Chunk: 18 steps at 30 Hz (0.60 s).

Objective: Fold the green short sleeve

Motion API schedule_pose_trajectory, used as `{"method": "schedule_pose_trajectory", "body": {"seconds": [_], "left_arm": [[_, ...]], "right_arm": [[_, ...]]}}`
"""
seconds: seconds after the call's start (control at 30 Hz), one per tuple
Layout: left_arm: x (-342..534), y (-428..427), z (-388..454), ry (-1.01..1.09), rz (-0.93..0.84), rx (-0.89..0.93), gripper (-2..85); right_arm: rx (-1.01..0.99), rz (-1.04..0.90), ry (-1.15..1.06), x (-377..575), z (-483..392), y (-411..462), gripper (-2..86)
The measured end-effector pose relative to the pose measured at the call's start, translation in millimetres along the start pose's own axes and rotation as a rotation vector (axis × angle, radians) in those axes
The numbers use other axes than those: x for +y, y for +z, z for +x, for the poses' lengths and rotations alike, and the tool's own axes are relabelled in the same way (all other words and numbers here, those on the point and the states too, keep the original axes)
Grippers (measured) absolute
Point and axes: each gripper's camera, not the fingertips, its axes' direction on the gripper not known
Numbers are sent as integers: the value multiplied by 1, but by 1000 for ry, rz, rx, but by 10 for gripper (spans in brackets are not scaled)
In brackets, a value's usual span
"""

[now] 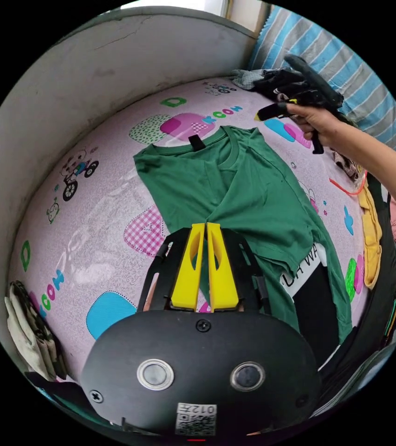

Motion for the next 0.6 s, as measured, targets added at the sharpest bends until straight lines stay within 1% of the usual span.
{"method": "schedule_pose_trajectory", "body": {"seconds": [0.1, 0.23, 0.37, 0.4, 0.47, 0.6], "left_arm": [[0, 2, -5, -13, -18, 12, -1], [17, -20, -8, -47, 68, -18, 0], [34, -29, -4, -42, 88, -22, 0], [38, -29, -3, -38, 77, -27, 0], [40, -28, 0, -27, 63, -16, 0], [36, -19, 6, -6, 38, -30, 0]], "right_arm": [[-91, 3, -27, 23, -2, -15, -8], [-248, 19, -184, 94, -32, -41, -6], [-395, 45, -387, 186, -83, -66, 6], [-404, 43, -413, 198, -91, -67, 15], [-366, 44, -545, 241, -125, -68, 46], [-293, 49, -648, 282, -158, -61, 73]]}}
